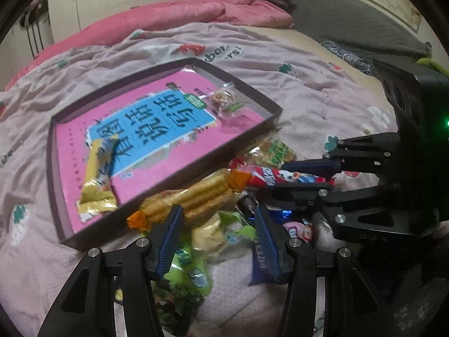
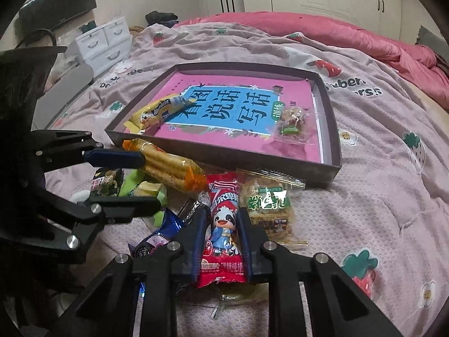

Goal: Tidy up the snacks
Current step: 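Grasp the red sausage stick with the right gripper while the left grasps the orange biscuit sticks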

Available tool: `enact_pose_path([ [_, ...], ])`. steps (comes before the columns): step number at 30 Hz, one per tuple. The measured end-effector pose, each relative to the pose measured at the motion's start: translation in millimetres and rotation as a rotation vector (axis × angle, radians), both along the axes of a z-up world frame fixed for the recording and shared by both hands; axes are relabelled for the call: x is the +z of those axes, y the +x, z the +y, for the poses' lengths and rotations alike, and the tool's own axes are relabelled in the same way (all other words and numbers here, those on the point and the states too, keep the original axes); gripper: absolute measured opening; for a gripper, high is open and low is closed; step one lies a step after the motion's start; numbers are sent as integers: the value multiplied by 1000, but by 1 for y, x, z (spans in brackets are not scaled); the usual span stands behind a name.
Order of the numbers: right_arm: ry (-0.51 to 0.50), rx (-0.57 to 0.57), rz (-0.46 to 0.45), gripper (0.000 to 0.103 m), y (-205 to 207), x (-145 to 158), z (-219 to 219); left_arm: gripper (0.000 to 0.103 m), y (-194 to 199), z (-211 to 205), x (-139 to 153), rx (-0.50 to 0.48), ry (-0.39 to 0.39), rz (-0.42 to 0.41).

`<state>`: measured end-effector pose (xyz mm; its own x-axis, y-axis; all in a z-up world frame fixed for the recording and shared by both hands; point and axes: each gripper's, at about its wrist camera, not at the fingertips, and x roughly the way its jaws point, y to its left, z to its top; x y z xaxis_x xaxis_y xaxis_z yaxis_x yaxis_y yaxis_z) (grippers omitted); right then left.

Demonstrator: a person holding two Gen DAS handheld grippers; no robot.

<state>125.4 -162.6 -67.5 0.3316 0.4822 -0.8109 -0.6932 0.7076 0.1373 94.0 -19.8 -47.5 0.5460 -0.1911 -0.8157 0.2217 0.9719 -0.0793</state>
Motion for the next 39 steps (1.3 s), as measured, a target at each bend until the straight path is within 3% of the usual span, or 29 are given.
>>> enact_pose_path([
  [4, 15, -10, 13, 23, 2, 1, -2, 54, 9, 4, 8, -22, 55, -23],
  [16, 64, -28, 55, 23, 9, 1, -9, 54, 14, -15, -3, -153, 205, -4],
  [19, 68, -27, 64, 23, 10, 1, -9, 48, 12, -25, -6, -204, 281, -9],
  [24, 72, -22, 86, 23, 12, -2, -8, 47, 21, -35, -12, -243, 340, 12],
  [33, 35, 10, 87, 23, 9, -8, 0, 43, 32, -37, -19, -169, 334, 68],
  [39, -15, 29, 51, 21, 5, -11, 9, 38, 34, -23, -14, -64, 237, 60],
])
